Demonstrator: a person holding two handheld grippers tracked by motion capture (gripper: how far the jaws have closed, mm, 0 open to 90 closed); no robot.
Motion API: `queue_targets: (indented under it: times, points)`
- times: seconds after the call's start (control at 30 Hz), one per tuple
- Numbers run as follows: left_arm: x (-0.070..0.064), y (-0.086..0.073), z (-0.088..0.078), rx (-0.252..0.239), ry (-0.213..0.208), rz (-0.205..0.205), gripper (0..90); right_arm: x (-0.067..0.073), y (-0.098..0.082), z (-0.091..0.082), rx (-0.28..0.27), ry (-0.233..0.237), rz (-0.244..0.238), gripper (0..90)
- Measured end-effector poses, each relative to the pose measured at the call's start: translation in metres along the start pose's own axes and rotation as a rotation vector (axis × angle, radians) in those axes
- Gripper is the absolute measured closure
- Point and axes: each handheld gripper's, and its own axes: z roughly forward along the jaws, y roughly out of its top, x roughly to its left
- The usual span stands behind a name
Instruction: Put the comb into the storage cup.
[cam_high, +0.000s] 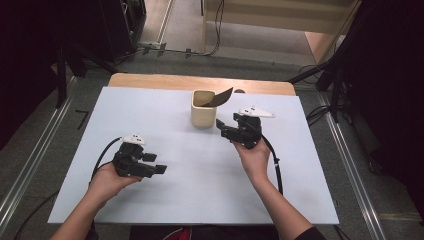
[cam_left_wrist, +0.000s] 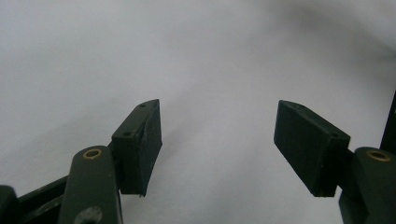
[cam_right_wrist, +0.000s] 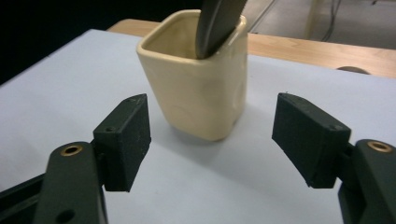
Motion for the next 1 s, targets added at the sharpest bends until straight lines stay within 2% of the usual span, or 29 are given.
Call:
queue_targets:
  times: [0.07,0.17,0.3,0.47,0.5,0.57,0.9,1.0]
  points:
    - [0.0,0.0,0.0,0.001,0.0,-0.001,33.6,0.001,-0.003,-0.002,0.006,-0.028,-0.046,23.2]
    - [0.0,0.0,0.0,0.002,0.001,0.0,33.6,0.001,-0.006,-0.005,0.012,-0.019,-0.05,23.0]
    - [0.0,0.0,-0.001,-0.001,0.003,0.001,33.6,0.001,-0.015,-0.01,-0.019,-0.015,-0.083,22.9]
    - [0.0,0.0,-0.001,-0.004,0.004,0.0,33.6,-0.002,-0.021,-0.017,-0.026,0.041,-0.086,22.6]
    - [0.0,0.0,-0.001,-0.007,0.002,0.0,33.6,-0.002,-0.022,-0.018,-0.032,0.05,-0.103,22.6]
    - [0.0,-0.001,-0.001,-0.007,0.001,-0.001,33.6,-0.003,-0.024,-0.02,-0.034,0.071,-0.105,22.6]
    - [-0.001,-0.001,-0.001,-0.013,-0.007,-0.004,33.6,-0.007,-0.038,-0.035,-0.028,0.124,-0.126,22.7]
    - [-0.001,-0.002,-0.001,-0.015,-0.007,-0.002,33.5,-0.008,-0.042,-0.04,-0.008,0.132,-0.125,22.7]
